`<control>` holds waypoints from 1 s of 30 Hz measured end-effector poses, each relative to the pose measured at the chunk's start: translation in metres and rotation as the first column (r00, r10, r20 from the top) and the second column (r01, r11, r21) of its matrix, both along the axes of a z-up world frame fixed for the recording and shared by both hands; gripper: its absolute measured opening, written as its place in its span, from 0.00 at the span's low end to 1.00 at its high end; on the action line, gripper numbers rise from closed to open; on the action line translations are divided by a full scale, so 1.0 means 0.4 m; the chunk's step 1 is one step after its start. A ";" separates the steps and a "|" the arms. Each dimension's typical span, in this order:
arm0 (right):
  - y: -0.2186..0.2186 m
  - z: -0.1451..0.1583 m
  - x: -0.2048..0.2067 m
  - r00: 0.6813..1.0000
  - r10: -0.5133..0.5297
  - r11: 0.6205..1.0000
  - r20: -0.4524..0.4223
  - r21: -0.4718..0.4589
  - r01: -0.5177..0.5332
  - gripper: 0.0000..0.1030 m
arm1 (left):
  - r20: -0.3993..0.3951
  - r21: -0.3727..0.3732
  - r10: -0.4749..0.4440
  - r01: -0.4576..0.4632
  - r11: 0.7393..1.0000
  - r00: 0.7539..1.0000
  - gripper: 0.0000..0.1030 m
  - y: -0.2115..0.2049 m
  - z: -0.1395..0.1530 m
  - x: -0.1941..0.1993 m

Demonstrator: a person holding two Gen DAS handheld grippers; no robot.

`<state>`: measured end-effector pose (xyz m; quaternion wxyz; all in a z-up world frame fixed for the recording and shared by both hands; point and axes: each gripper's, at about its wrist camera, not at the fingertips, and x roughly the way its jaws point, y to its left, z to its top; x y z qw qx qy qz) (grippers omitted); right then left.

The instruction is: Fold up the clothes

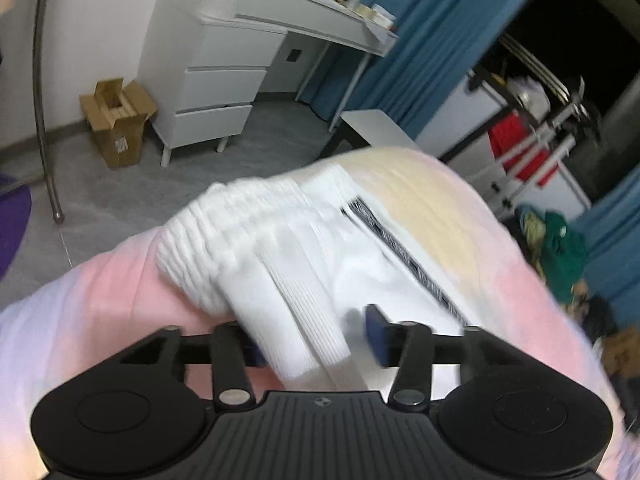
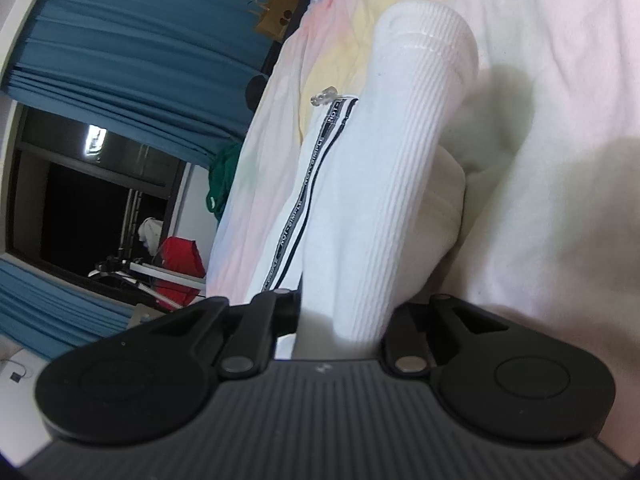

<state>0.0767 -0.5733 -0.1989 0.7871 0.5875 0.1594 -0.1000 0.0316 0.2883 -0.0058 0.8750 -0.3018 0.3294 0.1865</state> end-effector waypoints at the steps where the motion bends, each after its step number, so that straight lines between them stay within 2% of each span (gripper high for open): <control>1: -0.003 -0.002 -0.003 1.000 0.002 1.000 0.009 0.002 -0.002 0.19 | 0.002 0.041 -0.019 0.019 0.999 1.000 0.67 -0.025 0.009 -0.011; 2: -0.006 -0.004 -0.005 1.000 0.003 1.000 0.018 0.007 -0.003 0.19 | 0.011 0.092 -0.046 0.045 0.995 0.999 0.75 -0.054 0.017 -0.026; 3: -0.011 -0.007 -0.006 1.000 -0.003 1.000 0.023 0.022 0.003 0.20 | 0.019 0.144 -0.074 0.070 0.987 0.997 0.78 -0.083 0.026 -0.041; 6: -0.025 -0.017 -0.010 0.999 -0.021 0.998 0.041 0.067 0.018 0.22 | 0.031 0.258 -0.155 0.142 0.956 0.987 0.80 -0.154 0.042 -0.080; 8: -0.037 -0.027 -0.013 0.997 -0.046 0.993 0.061 0.109 0.039 0.22 | 0.049 0.291 -0.221 0.198 0.936 0.974 0.80 -0.200 0.054 -0.094; 11: -0.042 -0.025 -0.013 0.994 -0.079 0.991 0.070 0.111 0.071 0.23 | 0.073 0.336 -0.312 0.271 0.902 0.947 0.80 -0.264 0.072 -0.105; 16: -0.049 -0.018 -0.026 0.987 -0.135 0.987 0.091 0.100 0.125 0.25 | 0.071 0.445 -0.463 0.388 0.807 0.883 0.81 -0.420 0.076 -0.084; 21: -0.066 -0.017 -0.049 0.970 -0.218 0.971 0.103 0.126 0.205 0.25 | 0.032 0.492 -0.561 0.476 0.729 0.827 0.81 -0.551 0.036 -0.017; 25: -0.075 -0.029 -0.040 0.976 -0.208 0.973 0.070 0.115 0.199 0.25 | -0.006 0.539 -0.608 0.515 0.667 0.794 0.81 -0.629 -0.023 0.051; 27: -0.077 -0.042 -0.038 0.974 -0.210 0.971 0.080 0.130 0.199 0.25 | -0.026 0.546 -0.617 0.528 0.651 0.787 0.81 -0.652 -0.058 0.084; 30: -0.076 -0.042 -0.037 0.977 -0.206 0.976 0.062 0.089 0.200 0.25 | -0.056 0.543 -0.616 0.542 0.642 0.786 0.81 -0.669 -0.112 0.135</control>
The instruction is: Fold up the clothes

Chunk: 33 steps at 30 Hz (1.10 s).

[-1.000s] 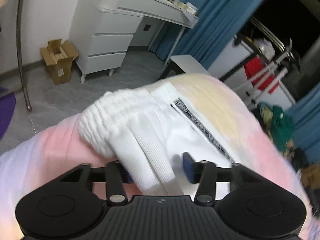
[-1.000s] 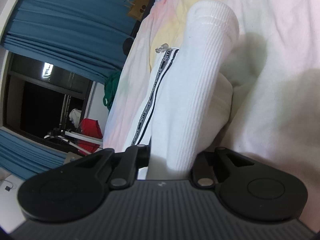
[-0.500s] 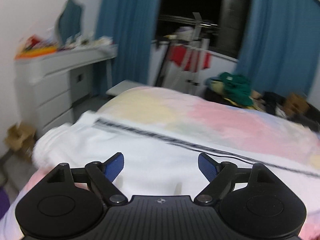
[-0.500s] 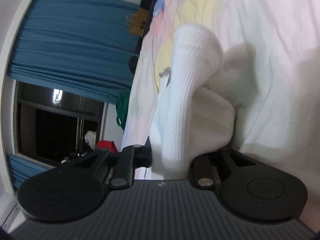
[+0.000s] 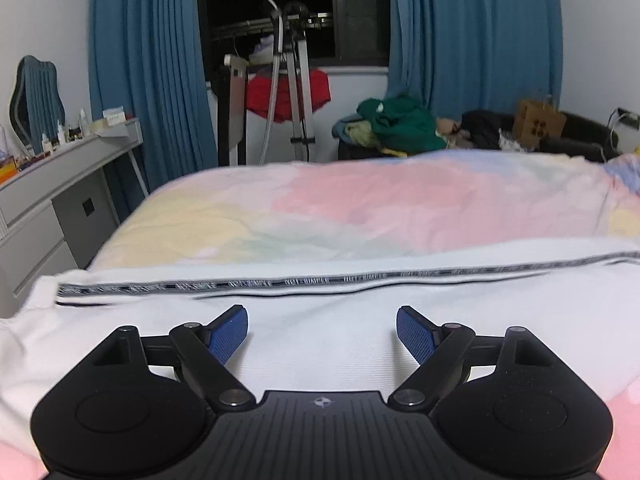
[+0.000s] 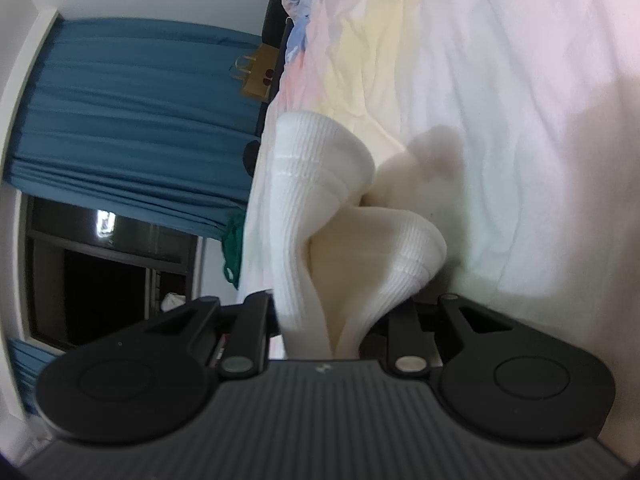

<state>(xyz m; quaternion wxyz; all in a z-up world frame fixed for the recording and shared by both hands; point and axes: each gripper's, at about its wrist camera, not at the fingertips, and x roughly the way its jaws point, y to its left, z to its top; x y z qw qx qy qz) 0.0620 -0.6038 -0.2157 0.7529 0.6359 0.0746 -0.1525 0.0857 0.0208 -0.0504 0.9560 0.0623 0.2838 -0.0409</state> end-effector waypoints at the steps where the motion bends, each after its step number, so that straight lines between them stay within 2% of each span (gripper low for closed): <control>1: 0.001 0.002 0.001 1.000 0.001 1.000 -0.010 -0.014 -0.001 0.25 | -0.006 0.004 0.003 -0.003 1.000 1.000 0.81 0.005 -0.017 0.016; 7: 0.030 0.048 0.025 0.995 -0.013 0.989 -0.097 -0.146 -0.002 0.23 | -0.040 0.000 0.010 -0.010 1.000 0.999 0.82 0.025 -0.076 0.063; 11: 0.052 0.099 0.034 0.990 -0.013 0.963 -0.144 -0.269 -0.026 0.21 | -0.084 0.007 0.012 -0.012 1.000 0.996 0.84 0.034 -0.090 0.080; 15: 0.095 0.184 0.039 0.986 -0.015 0.896 -0.166 -0.439 -0.060 0.20 | -0.108 0.016 0.013 -0.011 1.000 0.994 0.85 0.041 -0.107 0.094; 18: 0.156 0.257 0.047 0.981 -0.058 0.814 -0.185 -0.578 -0.061 0.19 | -0.112 -0.005 0.011 -0.012 1.000 0.994 0.85 0.055 -0.104 0.100; 20: 0.208 0.321 0.069 0.978 -0.069 0.741 -0.195 -0.666 -0.081 0.19 | -0.116 -0.044 0.012 -0.017 0.999 0.993 0.85 0.072 -0.098 0.104; 25: 0.392 0.466 0.114 0.979 -0.025 0.503 -0.202 -0.849 -0.162 0.19 | -0.112 -0.201 0.055 -0.076 0.977 0.992 0.84 0.138 -0.055 0.111; 27: 0.492 0.510 0.136 0.980 0.020 0.383 -0.199 -0.904 -0.191 0.19 | -0.099 -0.243 0.081 -0.103 0.965 0.992 0.84 0.166 -0.033 0.109; 30: 0.667 0.541 0.165 0.967 0.126 0.183 -0.221 -0.953 -0.242 0.19 | -0.068 -0.295 0.119 -0.134 0.946 0.991 0.84 0.208 0.002 0.096; 33: 0.852 0.505 0.181 0.923 0.238 0.010 -0.303 -0.949 -0.314 0.19 | -0.040 -0.362 0.156 -0.160 0.918 0.987 0.84 0.257 0.033 0.076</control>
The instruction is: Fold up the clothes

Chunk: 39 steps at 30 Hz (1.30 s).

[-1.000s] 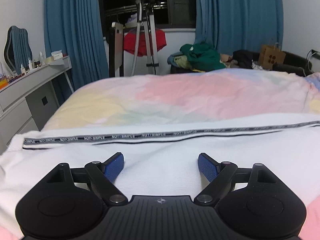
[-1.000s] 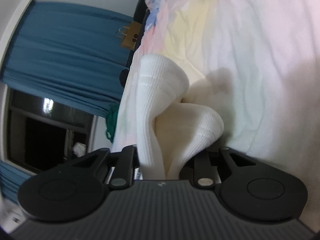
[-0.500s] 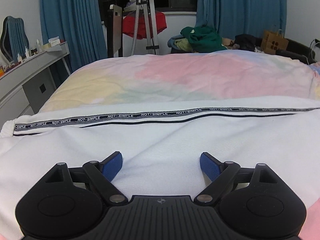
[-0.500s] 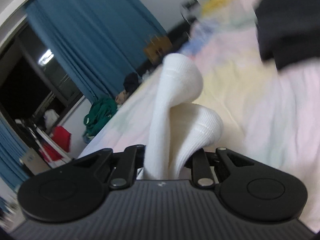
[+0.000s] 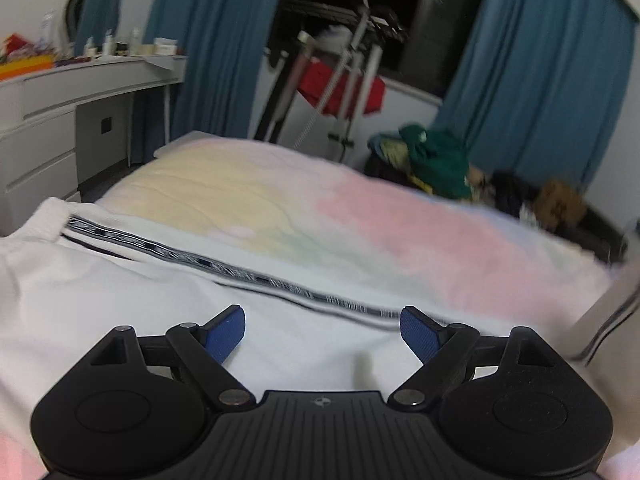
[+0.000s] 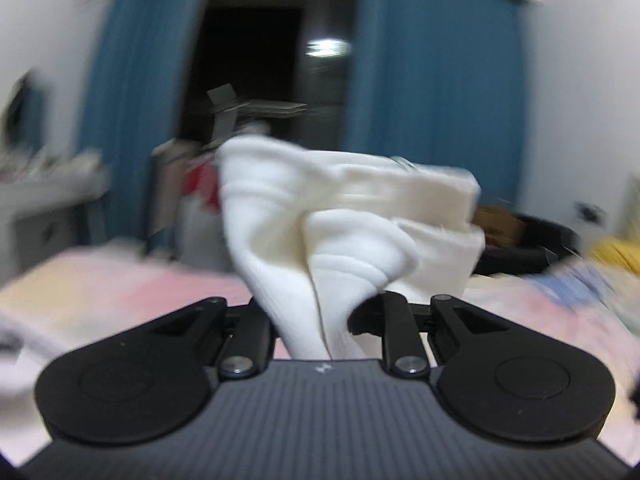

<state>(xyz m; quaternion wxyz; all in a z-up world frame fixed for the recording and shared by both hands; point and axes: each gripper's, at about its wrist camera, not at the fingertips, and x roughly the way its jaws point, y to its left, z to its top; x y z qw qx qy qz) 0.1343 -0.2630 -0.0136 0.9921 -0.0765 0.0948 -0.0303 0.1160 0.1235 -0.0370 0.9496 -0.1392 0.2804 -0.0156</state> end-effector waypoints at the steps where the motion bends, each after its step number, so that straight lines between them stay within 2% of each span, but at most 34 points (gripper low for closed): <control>1: 0.057 -0.026 0.002 0.998 0.044 0.998 -0.036 -0.044 -0.046 0.19 | 0.009 -0.023 0.014 -0.014 1.000 1.000 0.84 0.017 0.009 -0.007; 3: 0.155 -0.093 0.006 0.985 0.122 0.986 -0.126 -0.097 -0.135 0.19 | 0.021 -0.049 0.045 -0.044 0.998 0.999 0.84 0.043 0.021 -0.018; 5: 0.227 -0.188 0.008 0.950 0.182 0.969 -0.254 -0.120 -0.218 0.19 | 0.025 -0.055 0.064 -0.062 0.997 0.998 0.84 0.060 0.026 -0.023; 7: 0.273 -0.275 0.007 0.919 0.184 0.942 -0.350 -0.205 -0.267 0.19 | 0.016 -0.064 0.067 -0.066 0.996 0.998 0.84 0.068 0.026 -0.025; 8: 0.294 -0.313 0.005 0.905 0.180 0.925 -0.386 -0.247 -0.289 0.19 | 0.009 -0.068 0.064 -0.063 0.996 0.998 0.84 0.068 0.023 -0.024; 9: 0.303 -0.321 -0.002 0.909 0.176 0.913 -0.378 -0.282 -0.294 0.19 | 0.003 -0.071 0.060 -0.059 0.996 0.998 0.84 0.068 0.020 -0.023; 10: 0.296 -0.312 -0.004 0.910 0.179 0.918 -0.375 -0.268 -0.291 0.19 | 0.001 -0.068 0.055 -0.055 0.996 0.998 0.84 0.066 0.018 -0.022; 11: 0.287 -0.302 -0.005 0.910 0.183 0.926 -0.371 -0.247 -0.287 0.19 | 0.002 -0.063 0.051 -0.051 0.997 0.999 0.84 0.061 0.018 -0.023; 13: 0.254 -0.275 -0.007 0.914 0.197 0.955 -0.355 -0.141 -0.261 0.19 | 0.011 -0.050 0.036 -0.036 0.998 0.999 0.84 0.047 0.018 -0.023; 15: 0.243 -0.248 -0.018 0.922 0.216 0.960 -0.321 -0.100 -0.260 0.19 | 0.024 -0.041 0.031 -0.030 0.999 0.999 0.84 0.035 0.017 -0.027; 17: 0.259 -0.226 -0.030 0.920 0.250 0.957 -0.301 -0.066 -0.282 0.19 | 0.029 -0.050 0.032 -0.031 0.998 0.999 0.85 0.034 0.018 -0.034; 21: 0.282 -0.235 -0.025 0.898 0.317 0.943 -0.305 0.001 -0.333 0.19 | 0.043 -0.079 0.018 -0.014 0.997 0.999 0.85 0.030 0.023 -0.049; 23: 0.276 -0.240 -0.018 0.890 0.326 0.942 -0.318 0.035 -0.333 0.19 | 0.050 -0.072 0.015 -0.012 0.997 0.999 0.85 0.022 0.024 -0.057; 26: 0.238 -0.240 0.001 0.877 0.341 0.940 -0.338 0.133 -0.314 0.22 | 0.046 -0.043 0.007 -0.005 0.999 0.999 0.86 0.004 0.019 -0.061; 29: 0.211 -0.236 0.007 0.855 0.364 0.925 -0.370 0.252 -0.285 0.35 | 0.037 -0.005 -0.009 0.009 1.000 0.999 0.86 -0.014 0.010 -0.059; 31: 0.186 -0.227 0.003 0.824 0.413 0.889 -0.387 0.366 -0.274 0.59 | 0.034 0.011 -0.038 0.037 0.999 0.999 0.86 -0.027 0.004 -0.061; 32: 0.175 -0.221 -0.010 0.812 0.437 0.868 -0.387 0.418 -0.268 0.64 | 0.032 0.017 -0.051 0.051 0.999 0.998 0.86 -0.034 0.001 -0.062; 35: 0.139 -0.187 -0.056 0.796 0.468 0.826 -0.384 0.510 -0.239 0.67 | 0.034 0.030 -0.096 0.095 0.995 0.995 0.87 -0.058 -0.005 -0.074; 38: 0.085 -0.143 -0.105 0.844 0.425 0.820 -0.328 0.535 -0.204 0.67 | 0.044 0.053 -0.148 0.146 0.988 0.988 0.87 -0.087 -0.006 -0.089; 39: 0.067 -0.130 -0.111 0.865 0.386 0.834 -0.320 0.522 -0.179 0.67 | 0.052 0.067 -0.165 0.162 0.985 0.985 0.87 -0.099 -0.005 -0.096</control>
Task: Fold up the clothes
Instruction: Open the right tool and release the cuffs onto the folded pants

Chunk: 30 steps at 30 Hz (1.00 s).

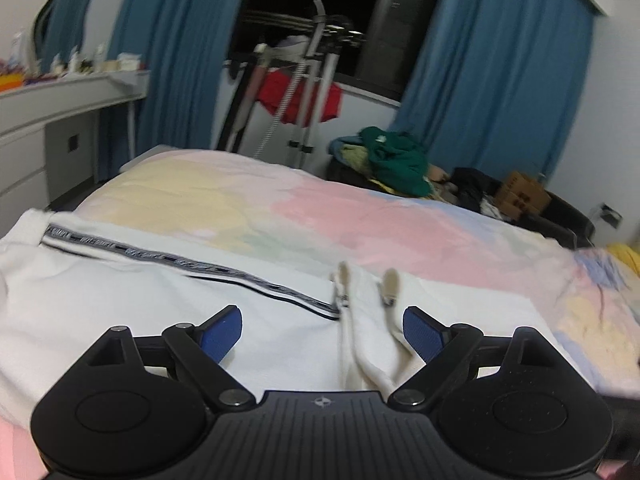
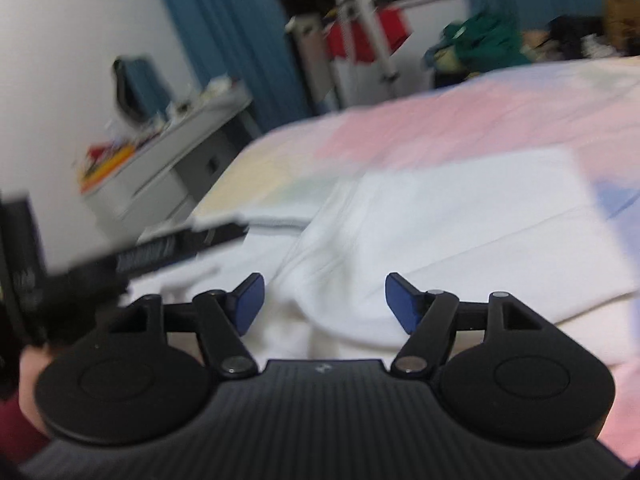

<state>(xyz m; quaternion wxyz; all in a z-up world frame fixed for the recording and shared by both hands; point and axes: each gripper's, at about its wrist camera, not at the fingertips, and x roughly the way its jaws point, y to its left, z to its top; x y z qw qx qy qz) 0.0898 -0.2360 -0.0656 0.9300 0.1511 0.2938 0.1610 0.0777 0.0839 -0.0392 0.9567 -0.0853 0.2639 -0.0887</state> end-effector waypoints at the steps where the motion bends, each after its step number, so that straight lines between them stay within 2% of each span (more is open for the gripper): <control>1: -0.015 0.009 0.005 0.999 -0.046 0.999 0.008 -0.027 0.047 0.68 | 0.010 0.013 -0.017 0.017 1.000 1.000 0.88 -0.012 0.000 -0.007; 4: -0.036 0.001 0.025 0.989 -0.146 0.985 -0.006 -0.098 0.145 0.68 | 0.022 0.063 -0.057 0.055 0.996 0.998 0.89 -0.047 -0.006 -0.020; 7: -0.039 -0.041 0.058 0.981 -0.183 0.975 -0.070 -0.137 0.172 0.68 | 0.006 0.113 -0.062 0.061 0.992 0.998 0.89 -0.075 -0.025 -0.018; 11: -0.024 -0.093 0.088 0.972 -0.192 0.969 -0.132 -0.183 0.167 0.68 | -0.032 0.158 -0.038 0.043 0.986 0.999 0.89 -0.095 -0.057 -0.006; 17: 0.006 -0.124 0.090 0.973 -0.172 0.962 -0.151 -0.238 0.133 0.70 | -0.054 0.147 -0.028 0.036 0.988 0.998 0.89 -0.082 -0.067 -0.002; 19: 0.004 -0.120 0.088 0.976 -0.163 0.967 -0.147 -0.221 0.128 0.70 | -0.052 0.146 -0.023 0.030 0.989 0.998 0.89 -0.075 -0.063 -0.002; 23: -0.001 -0.094 0.078 0.988 -0.105 0.987 -0.117 -0.129 0.090 0.70 | -0.059 0.131 -0.002 0.009 0.991 0.998 0.89 -0.060 -0.056 -0.006; 30: 0.018 -0.061 0.064 0.998 -0.031 0.995 -0.057 -0.098 0.025 0.70 | -0.071 0.111 0.037 -0.029 0.993 0.997 0.89 -0.037 -0.050 -0.015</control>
